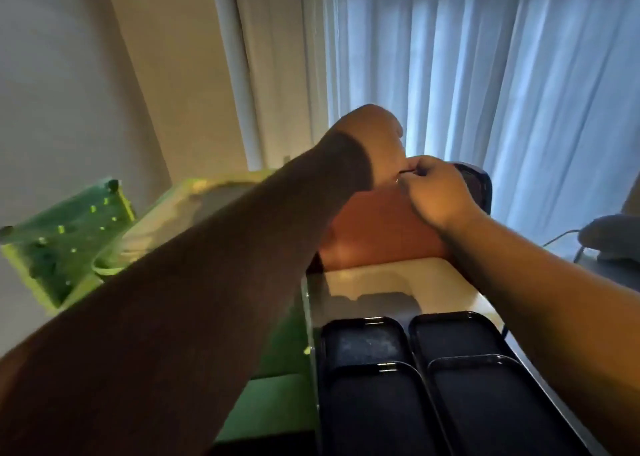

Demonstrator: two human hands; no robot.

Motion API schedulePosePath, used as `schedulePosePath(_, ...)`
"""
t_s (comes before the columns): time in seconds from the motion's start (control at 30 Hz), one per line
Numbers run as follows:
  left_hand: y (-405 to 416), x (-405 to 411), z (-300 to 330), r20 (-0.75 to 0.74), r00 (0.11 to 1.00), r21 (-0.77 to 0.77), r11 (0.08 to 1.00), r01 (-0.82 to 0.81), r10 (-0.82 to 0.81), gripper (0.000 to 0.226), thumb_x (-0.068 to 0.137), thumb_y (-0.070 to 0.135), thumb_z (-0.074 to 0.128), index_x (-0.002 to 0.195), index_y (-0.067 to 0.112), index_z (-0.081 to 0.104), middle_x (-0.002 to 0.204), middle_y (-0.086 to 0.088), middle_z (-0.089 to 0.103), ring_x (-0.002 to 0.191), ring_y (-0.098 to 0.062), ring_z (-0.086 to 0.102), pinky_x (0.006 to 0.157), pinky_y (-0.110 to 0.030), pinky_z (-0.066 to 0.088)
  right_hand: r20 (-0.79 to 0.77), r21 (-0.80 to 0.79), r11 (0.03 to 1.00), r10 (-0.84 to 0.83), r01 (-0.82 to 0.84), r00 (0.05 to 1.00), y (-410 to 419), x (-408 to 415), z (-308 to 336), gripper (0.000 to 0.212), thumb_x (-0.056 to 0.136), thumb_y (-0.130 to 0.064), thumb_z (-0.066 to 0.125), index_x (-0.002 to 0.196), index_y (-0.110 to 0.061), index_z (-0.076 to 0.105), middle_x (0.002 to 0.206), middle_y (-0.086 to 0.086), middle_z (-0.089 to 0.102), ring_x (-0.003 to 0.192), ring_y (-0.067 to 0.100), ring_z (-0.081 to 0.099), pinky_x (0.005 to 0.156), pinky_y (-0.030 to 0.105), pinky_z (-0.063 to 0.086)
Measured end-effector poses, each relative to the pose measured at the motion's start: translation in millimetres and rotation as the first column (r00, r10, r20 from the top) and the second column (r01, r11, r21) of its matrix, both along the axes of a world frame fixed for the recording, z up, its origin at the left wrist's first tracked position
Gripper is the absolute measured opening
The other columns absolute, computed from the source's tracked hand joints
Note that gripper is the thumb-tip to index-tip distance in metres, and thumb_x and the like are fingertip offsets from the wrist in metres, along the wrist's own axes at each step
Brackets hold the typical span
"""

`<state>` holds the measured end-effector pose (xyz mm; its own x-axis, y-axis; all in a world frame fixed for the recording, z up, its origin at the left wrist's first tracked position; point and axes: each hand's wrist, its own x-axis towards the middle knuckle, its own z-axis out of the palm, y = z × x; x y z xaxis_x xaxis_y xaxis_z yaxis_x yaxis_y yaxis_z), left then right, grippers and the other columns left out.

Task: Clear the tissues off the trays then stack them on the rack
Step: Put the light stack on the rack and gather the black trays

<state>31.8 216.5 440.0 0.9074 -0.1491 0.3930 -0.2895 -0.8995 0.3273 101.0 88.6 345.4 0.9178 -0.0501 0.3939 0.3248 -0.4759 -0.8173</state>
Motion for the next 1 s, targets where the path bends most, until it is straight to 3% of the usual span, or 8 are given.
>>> schedulePosePath(0.13, -72, 28, -92, -0.18, 0.981, -0.093, 0.994, 0.052, -0.068, 0.027, 0.1, 0.009, 0.049, 0.112, 0.02, 0.07, 0.11, -0.001, 0.059, 0.104, -0.019, 0.056, 0.102, -0.033, 0.048, -0.175, 0.126, 0.988, -0.062, 0.085, 0.983, -67, 4, -105, 0.024, 0.094, -0.01, 0.061, 0.115, -0.011, 0.074, 0.096, 0.004, 0.074, 0.086, 0.02, 0.07, 0.063, 0.012, 0.048)
schedulePosePath(0.23, -106, 42, -199, -0.365, 0.93, -0.257, 0.964, -0.065, -0.035, 0.036, 0.095, 0.001, 0.05, 0.076, 0.032, 0.051, 0.101, -0.002, 0.056, 0.098, -0.021, 0.057, 0.087, -0.033, 0.049, -0.347, 0.074, 0.987, -0.107, 0.141, 0.932, -123, -4, -177, 0.027, 0.096, -0.006, 0.06, 0.122, -0.01, 0.069, 0.085, -0.002, 0.066, 0.067, 0.011, 0.059, 0.049, 0.008, 0.04)
schedulePosePath(0.3, -125, 43, -273, -0.569, 0.822, -0.303, 0.933, -0.192, -0.016, 0.029, 0.091, -0.001, 0.049, 0.086, 0.024, 0.063, 0.101, -0.006, 0.064, 0.095, -0.024, 0.061, 0.07, -0.028, 0.044, -0.47, -0.045, 0.992, -0.125, 0.117, 0.874, -165, -4, -224, 0.033, 0.097, -0.01, 0.059, 0.129, -0.013, 0.065, 0.1, 0.003, 0.069, 0.074, 0.012, 0.059, 0.057, 0.011, 0.044)
schedulePosePath(0.4, -154, 41, -365, -0.812, 0.583, -0.207, 0.916, -0.343, 0.035, 0.04, 0.082, 0.012, 0.053, 0.119, 0.013, 0.069, 0.115, -0.007, 0.075, 0.102, -0.028, 0.071, 0.075, -0.03, 0.054, -0.665, -0.214, 0.974, -0.205, 0.08, 0.718, -221, 1, -296, 0.047, 0.093, -0.022, 0.062, 0.14, -0.016, 0.059, 0.133, 0.01, 0.064, 0.106, 0.025, 0.066, 0.089, 0.032, 0.057)
schedulePosePath(0.6, -202, 12, -442, -0.94, 0.316, -0.051, 0.869, -0.493, 0.124, 0.058, 0.088, 0.016, 0.056, 0.145, 0.006, 0.046, 0.129, -0.011, 0.063, 0.105, -0.025, 0.067, 0.093, -0.04, 0.058, -0.785, -0.498, 0.866, -0.425, -0.05, 0.452, -287, -23, -387, 0.072, 0.094, -0.033, 0.063, 0.159, -0.022, 0.035, 0.152, 0.015, 0.045, 0.139, 0.039, 0.044, 0.106, 0.044, 0.046)
schedulePosePath(0.77, -215, 11, -465, -0.929, 0.284, 0.051, 0.84, -0.539, 0.238, 0.06, 0.092, 0.02, 0.052, 0.15, 0.006, 0.04, 0.152, -0.012, 0.042, 0.116, -0.032, 0.061, 0.097, -0.041, 0.054, -0.758, -0.524, 0.85, -0.434, -0.058, 0.487, -307, -31, -419, 0.063, 0.095, -0.028, 0.059, 0.154, -0.021, 0.04, 0.146, 0.011, 0.049, 0.133, 0.034, 0.048, 0.088, 0.04, 0.044)
schedulePosePath(0.83, -217, 13, -468, -0.927, 0.275, 0.076, 0.843, -0.532, 0.257, 0.059, 0.095, 0.021, 0.052, 0.15, 0.006, 0.039, 0.156, -0.012, 0.035, 0.115, -0.031, 0.06, 0.094, -0.04, 0.054, -0.713, -0.537, 0.843, -0.458, 0.007, 0.531, -310, -28, -423, 0.056, 0.093, -0.027, 0.06, 0.146, -0.017, 0.047, 0.14, 0.011, 0.05, 0.128, 0.034, 0.049, 0.093, 0.042, 0.046)
schedulePosePath(1.0, -216, 20, -477, -0.922, 0.245, 0.136, 0.844, -0.519, 0.3, 0.055, 0.098, 0.025, 0.053, 0.149, 0.006, 0.041, 0.155, -0.012, 0.031, 0.114, -0.03, 0.059, 0.09, -0.038, 0.054, -0.784, -0.495, 0.869, -0.45, 0.007, 0.427, -321, -14, -435, 0.043, 0.101, -0.034, 0.055, 0.14, -0.015, 0.051, 0.136, 0.009, 0.057, 0.107, 0.028, 0.058, 0.08, 0.038, 0.045)
